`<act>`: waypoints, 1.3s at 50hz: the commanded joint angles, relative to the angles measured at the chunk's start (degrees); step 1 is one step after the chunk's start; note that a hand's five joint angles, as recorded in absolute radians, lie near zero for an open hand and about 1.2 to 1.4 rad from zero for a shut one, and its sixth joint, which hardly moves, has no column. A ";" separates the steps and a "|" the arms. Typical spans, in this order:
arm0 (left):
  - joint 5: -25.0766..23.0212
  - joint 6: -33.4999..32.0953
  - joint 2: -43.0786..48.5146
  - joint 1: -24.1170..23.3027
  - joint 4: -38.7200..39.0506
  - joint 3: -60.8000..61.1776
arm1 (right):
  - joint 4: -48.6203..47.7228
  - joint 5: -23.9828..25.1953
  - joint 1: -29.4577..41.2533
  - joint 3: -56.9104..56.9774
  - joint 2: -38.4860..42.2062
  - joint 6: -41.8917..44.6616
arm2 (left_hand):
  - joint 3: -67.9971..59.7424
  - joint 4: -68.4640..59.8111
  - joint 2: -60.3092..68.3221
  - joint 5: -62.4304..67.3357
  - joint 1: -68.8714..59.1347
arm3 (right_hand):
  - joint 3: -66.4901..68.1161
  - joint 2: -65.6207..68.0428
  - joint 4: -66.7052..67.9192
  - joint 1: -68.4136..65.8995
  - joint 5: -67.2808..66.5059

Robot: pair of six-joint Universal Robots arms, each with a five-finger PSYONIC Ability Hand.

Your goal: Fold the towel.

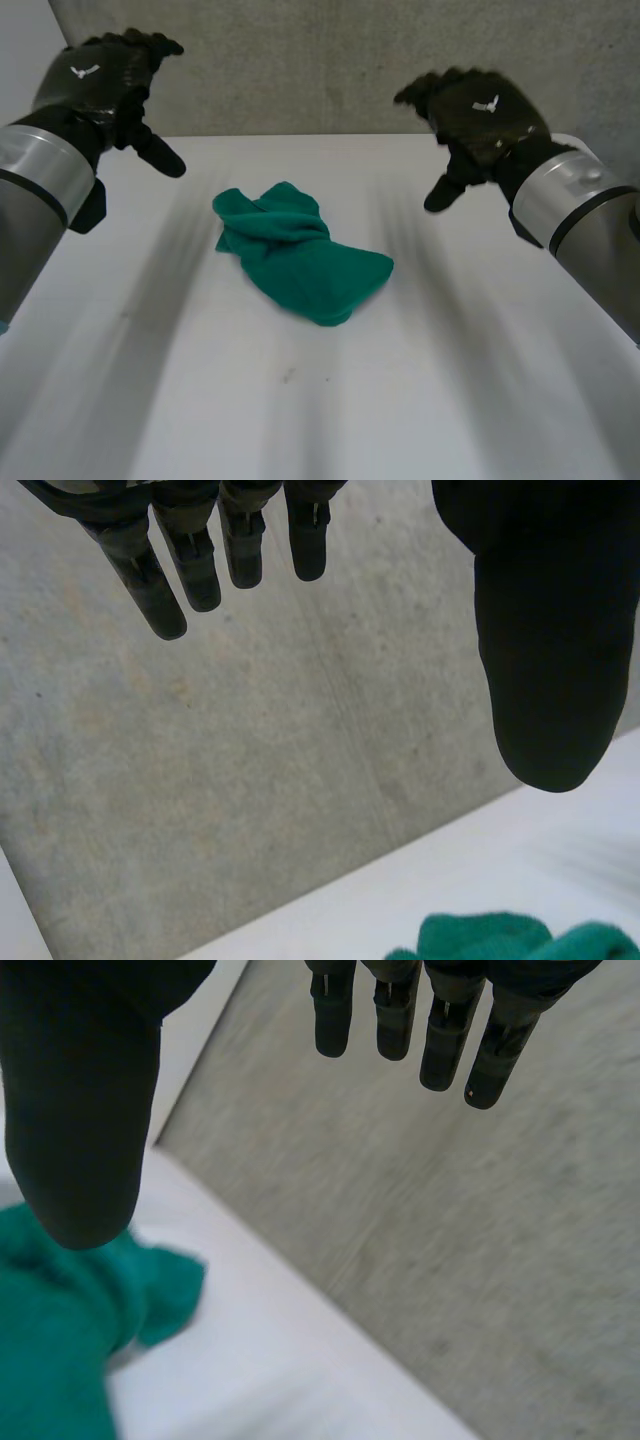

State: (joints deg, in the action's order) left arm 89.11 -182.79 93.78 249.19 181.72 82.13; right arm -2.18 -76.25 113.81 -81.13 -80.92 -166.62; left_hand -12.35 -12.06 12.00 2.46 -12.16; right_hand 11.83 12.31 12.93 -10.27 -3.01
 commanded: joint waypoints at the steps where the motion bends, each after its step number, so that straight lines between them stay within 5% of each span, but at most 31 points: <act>1: -0.34 -7.04 10.71 0.68 0.03 -4.17 | 13.95 3.13 0.09 5.62 7.70 13.59 | 0.45 0.17 -0.10 -0.56 0.26 | -1.83 -2.31 -2.93 0.27 3.01; 8: -2.27 -14.17 21.78 3.32 1.00 -7.77 | 13.69 3.39 2.20 14.06 18.50 10.18 | 1.12 0.84 -0.77 -1.23 0.93 | -1.83 -2.31 -2.93 0.27 3.01; 16: -9.39 -14.70 32.07 3.67 6.97 -9.89 | 11.32 4.97 2.82 21.01 31.42 -4.41 | -0.56 -0.84 0.90 0.44 -0.74 | -1.83 -2.31 -2.93 0.27 3.01; 26: -13.26 -14.70 39.46 3.58 9.44 -12.17 | 10.44 3.57 5.72 25.49 40.84 -7.67 | -9.28 -9.57 9.63 9.17 -9.47 | 0.41 -0.07 -0.69 -1.96 0.78; 29: -13.18 -14.70 40.78 3.50 10.14 -13.22 | 10.35 2.95 6.42 25.76 40.93 -7.50 | -30.20 -30.49 30.55 30.09 -30.39 | 30.09 29.61 28.99 -31.64 -28.90; 30: -13.00 -14.70 41.13 3.50 10.75 -13.75 | 10.26 2.78 6.43 25.76 40.93 -7.50 | -45.82 -46.10 46.17 45.71 -46.01 | 56.19 55.72 55.09 -57.75 -55.01; 32: -12.74 -14.70 41.31 3.50 11.54 -14.02 | 10.26 2.51 6.51 25.58 40.75 -7.50 | -58.87 -59.15 59.21 58.75 -59.05 | 68.16 67.68 67.06 -69.72 -66.98; 39: -12.30 -14.70 39.30 3.50 14.62 -12.53 | 14.65 2.69 5.90 21.02 33.39 -3.29 | -67.65 -67.94 68.00 67.54 -67.84 | 68.17 67.69 67.07 -69.73 -66.99; 43: -12.12 -14.70 36.13 3.41 14.80 -10.24 | 27.27 5.05 5.72 13.21 22.67 11.96 | -67.65 -67.94 68.00 67.54 -67.84 | 68.17 67.69 67.07 -69.73 -66.99; 48: -12.12 -14.35 32.62 2.44 14.54 -7.43 | 38.74 5.76 5.46 9.32 21.06 27.04 | -67.65 -67.94 68.00 67.54 -67.84 | 68.17 67.69 67.07 -69.73 -66.99; 49: -12.12 -14.26 31.30 1.92 14.54 -6.03 | 43.44 6.11 5.37 8.97 20.72 31.48 | -67.65 -67.94 68.00 67.54 -67.84 | 50.91 50.44 49.81 -52.47 -49.73; 50: -12.12 -14.17 30.59 1.57 14.45 -5.24 | 44.09 6.20 5.37 9.06 20.54 31.27 | -67.65 -67.94 68.00 67.54 -67.84 | 33.75 33.28 32.65 -35.31 -32.57; 51: -12.21 -14.17 30.07 1.21 14.45 -4.53 | 44.10 6.20 5.37 9.06 20.54 31.26 | -67.65 -67.94 68.00 67.54 -67.84 | 33.58 33.10 32.48 -35.14 -32.40; 53: -12.12 -14.17 28.05 -0.10 14.45 -2.87 | 42.71 6.20 5.28 10.37 20.19 28.65 | -67.65 -67.94 68.00 67.54 -67.84 | -0.55 -1.03 -1.65 -1.01 1.73; 65: -12.03 -14.79 17.76 -2.57 14.18 4.70 | 27.14 5.59 1.94 21.27 19.66 3.41 | -67.65 -67.94 68.00 67.54 -67.84 | 3.30 2.82 2.20 -4.86 -2.12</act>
State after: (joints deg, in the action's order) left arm 77.05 -197.27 116.59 247.09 195.92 83.36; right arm 31.30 -70.51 117.35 -65.03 -61.15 -150.81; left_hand -68.02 -68.15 68.04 54.23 -64.02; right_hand 11.85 12.33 12.86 -11.30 -3.31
